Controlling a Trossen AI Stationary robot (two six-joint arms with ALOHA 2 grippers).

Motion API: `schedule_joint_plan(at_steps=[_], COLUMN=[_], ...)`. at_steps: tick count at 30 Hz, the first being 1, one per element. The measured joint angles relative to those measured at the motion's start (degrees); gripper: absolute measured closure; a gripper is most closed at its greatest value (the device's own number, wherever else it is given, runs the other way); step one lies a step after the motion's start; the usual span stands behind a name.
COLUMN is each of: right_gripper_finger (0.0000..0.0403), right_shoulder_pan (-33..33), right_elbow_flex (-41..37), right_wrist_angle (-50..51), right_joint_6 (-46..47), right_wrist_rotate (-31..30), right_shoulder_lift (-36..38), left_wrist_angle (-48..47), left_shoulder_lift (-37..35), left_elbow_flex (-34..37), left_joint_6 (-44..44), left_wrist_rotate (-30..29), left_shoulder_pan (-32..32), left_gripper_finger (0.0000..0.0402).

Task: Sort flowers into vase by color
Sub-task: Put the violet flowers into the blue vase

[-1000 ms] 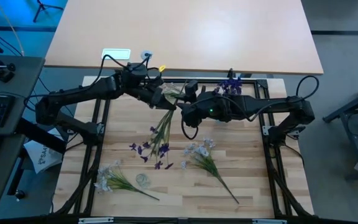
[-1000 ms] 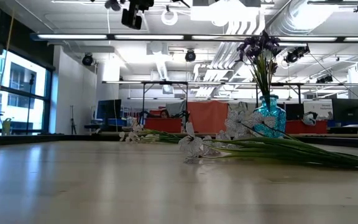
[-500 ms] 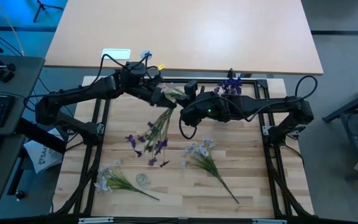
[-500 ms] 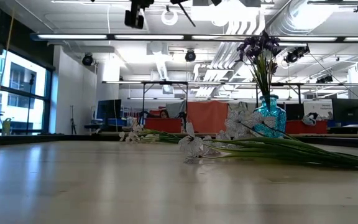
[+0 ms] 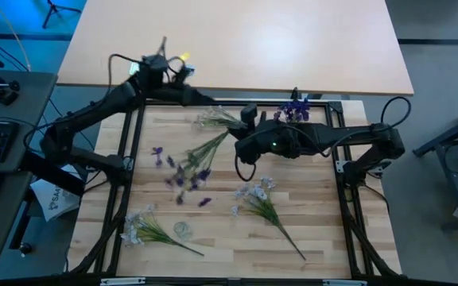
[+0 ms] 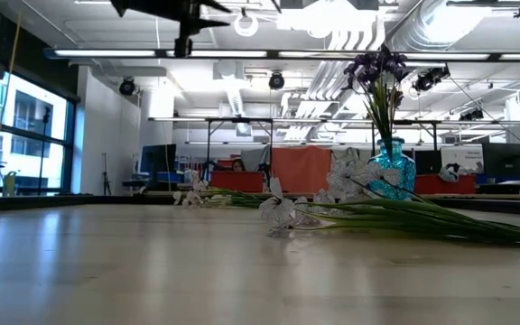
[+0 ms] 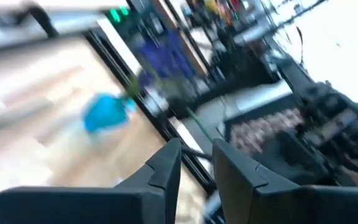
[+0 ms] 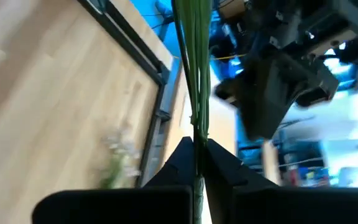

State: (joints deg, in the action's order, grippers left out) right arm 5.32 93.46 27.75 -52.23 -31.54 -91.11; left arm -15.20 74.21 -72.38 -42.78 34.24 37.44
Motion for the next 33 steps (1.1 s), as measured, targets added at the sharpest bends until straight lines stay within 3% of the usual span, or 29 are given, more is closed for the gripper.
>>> schedule_joint_plan(at_steps=[5, 10, 16, 19, 22, 26, 29, 33], right_gripper_finger=[0.0402, 0.0402, 0.0402, 0.0402, 0.0403, 0.0403, 0.0403, 0.0403], right_shoulder_pan=[-1.7, -3.2, 2.0, 5.8, 8.7, 9.4, 8.2, 6.1], right_elbow_flex=[0.0, -3.9, -24.5, -35.6, -45.8, -58.1, -64.7, -68.8], right_wrist_angle=[13.4, 24.9, 18.2, 8.5, -7.8, -27.5, -36.5, -40.0], right_joint_6=[22.8, 44.8, 60.6, 67.1, 68.2, 60.8, 55.4, 51.9], right_wrist_rotate=[3.9, 12.4, 14.5, 13.2, 8.5, -0.6, -5.7, -7.6], right_shoulder_lift=[6.4, 13.3, 27.6, 35.6, 41.9, 46.1, 47.0, 47.4], left_wrist_angle=[-2.2, -1.7, 6.0, 13.1, 21.9, 34.7, 39.9, 41.9], left_shoulder_lift=[-2.9, -4.9, -5.2, -5.1, -5.1, -5.2, -5.1, -5.2], left_elbow_flex=[0.1, 4.0, 13.0, 17.7, 21.4, 24.7, 25.8, 25.8], left_joint_6=[11.5, 21.6, 21.1, 17.9, 14.1, 10.3, 9.8, 9.8], left_wrist_rotate=[0.1, -0.9, -1.1, -1.1, -1.1, -4.0, -8.1, -11.7], left_shoulder_pan=[6.2, 6.5, 2.8, 0.9, -0.8, -3.1, -4.7, -6.6], left_gripper_finger=[0.0318, 0.0318, 0.0318, 0.0319, 0.0319, 0.0319, 0.0319, 0.0319])
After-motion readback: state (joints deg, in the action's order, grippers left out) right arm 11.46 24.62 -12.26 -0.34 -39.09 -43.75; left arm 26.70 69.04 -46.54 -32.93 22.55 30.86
